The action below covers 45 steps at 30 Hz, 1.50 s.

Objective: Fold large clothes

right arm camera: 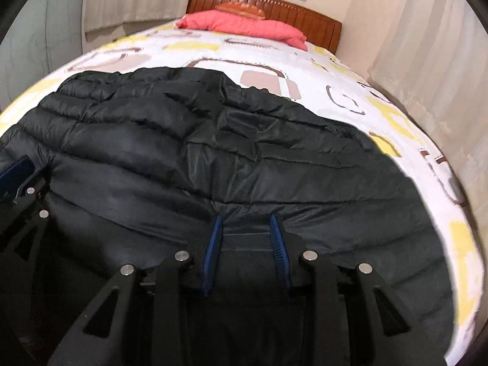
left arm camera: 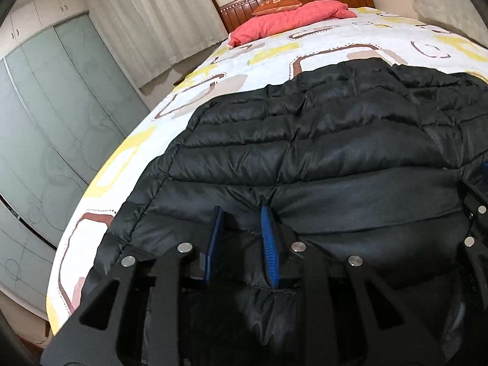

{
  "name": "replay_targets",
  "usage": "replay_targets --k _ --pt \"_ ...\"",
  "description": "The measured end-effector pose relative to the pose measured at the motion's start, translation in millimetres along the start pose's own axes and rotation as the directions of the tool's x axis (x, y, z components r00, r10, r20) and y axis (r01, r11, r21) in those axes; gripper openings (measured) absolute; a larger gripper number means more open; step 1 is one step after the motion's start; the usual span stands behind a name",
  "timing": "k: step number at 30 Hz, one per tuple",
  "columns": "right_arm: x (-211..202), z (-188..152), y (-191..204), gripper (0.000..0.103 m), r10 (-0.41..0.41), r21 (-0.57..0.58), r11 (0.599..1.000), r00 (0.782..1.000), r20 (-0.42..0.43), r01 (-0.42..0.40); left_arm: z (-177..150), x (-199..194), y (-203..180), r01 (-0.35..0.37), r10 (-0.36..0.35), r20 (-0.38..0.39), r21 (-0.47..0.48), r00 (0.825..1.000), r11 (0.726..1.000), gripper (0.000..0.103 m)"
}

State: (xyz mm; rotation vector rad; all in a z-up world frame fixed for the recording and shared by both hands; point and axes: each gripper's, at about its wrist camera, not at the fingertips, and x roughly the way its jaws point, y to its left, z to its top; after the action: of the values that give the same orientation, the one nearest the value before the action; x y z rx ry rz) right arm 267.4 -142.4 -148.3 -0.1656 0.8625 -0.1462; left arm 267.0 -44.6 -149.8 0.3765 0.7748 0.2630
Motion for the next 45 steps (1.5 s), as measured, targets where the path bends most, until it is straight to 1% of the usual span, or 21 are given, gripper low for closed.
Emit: replay_targets --k 1,4,7,10,16,19,24,27,30,32,33,34,35,36,37,38,39,40,42,44,45 --pt "-4 3 -2 0.034 0.004 0.004 1.000 1.000 -0.007 -0.004 0 0 0 -0.001 0.001 0.001 0.001 1.000 1.000 0.024" --pt "-17 12 -10 0.034 0.085 0.083 0.993 0.996 -0.008 -0.084 -1 1 4 0.023 -0.023 0.000 -0.018 1.000 1.000 0.024" --pt "-23 16 -5 0.034 0.092 0.074 0.993 0.996 0.009 -0.092 -3 -1 3 0.022 -0.022 0.003 -0.018 1.000 1.000 0.024" --pt "-7 11 -1 0.034 0.102 0.082 0.992 0.994 -0.034 -0.099 -2 0 5 0.027 -0.027 0.003 -0.023 1.000 0.999 0.024" --pt "5 -2 17 0.034 0.032 0.033 0.999 0.999 0.010 -0.032 -3 1 1 0.009 -0.009 0.015 -0.012 1.000 1.000 0.024" --pt "4 -2 19 0.034 0.027 0.033 0.999 0.999 0.018 -0.028 -3 0 1 0.006 -0.006 0.016 -0.009 1.000 1.000 0.024" --pt "5 -2 20 0.034 0.021 0.033 0.999 0.999 0.028 -0.022 -3 -4 2 0.004 -0.004 0.013 -0.023 1.000 1.000 0.030" --pt "4 -2 22 0.034 0.011 0.028 1.000 0.999 0.033 -0.012 -2 -8 13 0.020 -0.020 0.009 -0.059 1.000 0.998 0.039" --pt "3 -2 22 0.034 0.010 0.029 1.000 0.999 0.037 -0.011 0 -10 32 0.043 -0.044 -0.003 -0.121 0.999 0.992 0.044" --pt "4 -2 21 0.034 0.014 0.033 0.999 0.999 0.038 -0.015 2 -8 58 0.070 -0.074 -0.014 -0.207 0.997 0.976 0.048" --pt "4 -2 21 0.034 0.016 0.036 0.999 0.999 0.039 -0.018 2 -6 72 0.089 -0.097 -0.017 -0.256 0.995 0.963 0.054" --pt "4 -2 20 0.034 0.018 0.038 0.999 0.999 0.040 -0.020 2 -2 90 0.119 -0.133 -0.021 -0.327 0.991 0.937 0.059" --pt "3 -2 21 0.034 0.019 0.039 0.999 0.999 0.041 -0.021 0 2 105 0.140 -0.161 -0.024 -0.383 0.987 0.913 0.066" --pt "3 -2 20 0.034 0.021 0.041 0.999 0.999 0.042 -0.023 -3 8 123 0.170 -0.203 -0.022 -0.461 0.979 0.871 0.071" --pt "3 -2 20 0.034 0.022 0.042 0.999 0.999 0.043 -0.024 -8 15 142 0.206 -0.251 -0.011 -0.540 0.968 0.816 0.073" --pt "3 -2 20 0.034 0.022 0.043 0.999 0.999 0.044 -0.024 -18 25 164 0.232 -0.299 0.002 -0.635 0.954 0.737 0.078" --pt "3 -2 20 0.034 0.023 0.044 0.999 0.999 0.045 -0.025 -29 35 183 0.241 -0.337 0.014 -0.726 0.941 0.644 0.080" --pt "3 -3 20 0.034 0.023 0.045 0.999 0.999 0.045 -0.025 -41 46 197 0.258 -0.389 0.035 -0.802 0.921 0.539 0.080" --pt "3 -3 19 0.034 0.026 0.047 0.999 0.999 0.046 -0.028 -56 64 212 0.259 -0.459 0.049 -0.877 0.887 0.406 0.081" --pt "3 -3 18 0.034 0.030 0.050 0.998 0.998 0.047 -0.033 -67 80 220 0.262 -0.509 0.067 -0.910 0.858 0.321 0.083" --pt "3 -3 18 0.034 0.031 0.051 0.998 0.998 0.048 -0.034 -73 86 223 0.267 -0.526 0.079 -0.919 0.847 0.291 0.086"
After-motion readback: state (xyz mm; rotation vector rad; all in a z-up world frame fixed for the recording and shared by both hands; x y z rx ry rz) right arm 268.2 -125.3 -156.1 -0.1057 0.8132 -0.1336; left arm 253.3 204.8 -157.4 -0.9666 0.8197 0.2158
